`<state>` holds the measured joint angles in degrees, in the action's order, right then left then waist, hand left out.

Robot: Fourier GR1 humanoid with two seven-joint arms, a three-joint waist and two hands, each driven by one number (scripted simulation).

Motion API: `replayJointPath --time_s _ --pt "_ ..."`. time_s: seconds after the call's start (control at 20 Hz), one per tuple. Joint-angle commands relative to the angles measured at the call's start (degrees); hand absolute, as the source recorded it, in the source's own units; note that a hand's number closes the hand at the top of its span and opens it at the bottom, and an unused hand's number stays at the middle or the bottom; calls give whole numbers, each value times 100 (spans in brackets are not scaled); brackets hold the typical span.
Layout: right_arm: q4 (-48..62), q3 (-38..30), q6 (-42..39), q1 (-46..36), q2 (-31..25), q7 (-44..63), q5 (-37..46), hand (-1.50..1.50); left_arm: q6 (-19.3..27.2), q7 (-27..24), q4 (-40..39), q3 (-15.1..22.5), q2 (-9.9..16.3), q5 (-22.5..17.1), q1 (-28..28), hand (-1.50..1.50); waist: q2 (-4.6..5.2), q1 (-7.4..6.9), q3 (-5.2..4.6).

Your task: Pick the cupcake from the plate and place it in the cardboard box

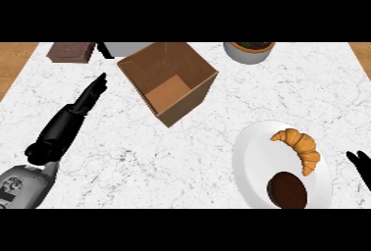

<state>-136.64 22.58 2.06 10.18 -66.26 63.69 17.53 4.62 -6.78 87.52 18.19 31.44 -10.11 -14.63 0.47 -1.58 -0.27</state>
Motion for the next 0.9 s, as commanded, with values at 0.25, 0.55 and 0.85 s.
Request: replayJointPath --time_s 0.25,0.55,0.85 --pt "142 1316 -594 -1388 1281 1896 314 -150 -166 176 -160 -179 -87 22 -278 0 -23 -24 6" --pt "818 1505 -878 -1765 1604 2009 748 -150 -1 250 -239 0 -338 282 -279 0 -30 50 8" --pt "1348 1944 -1011 -1916 2395 2093 1276 -150 -177 197 -245 -182 -259 234 -207 0 -44 90 13"
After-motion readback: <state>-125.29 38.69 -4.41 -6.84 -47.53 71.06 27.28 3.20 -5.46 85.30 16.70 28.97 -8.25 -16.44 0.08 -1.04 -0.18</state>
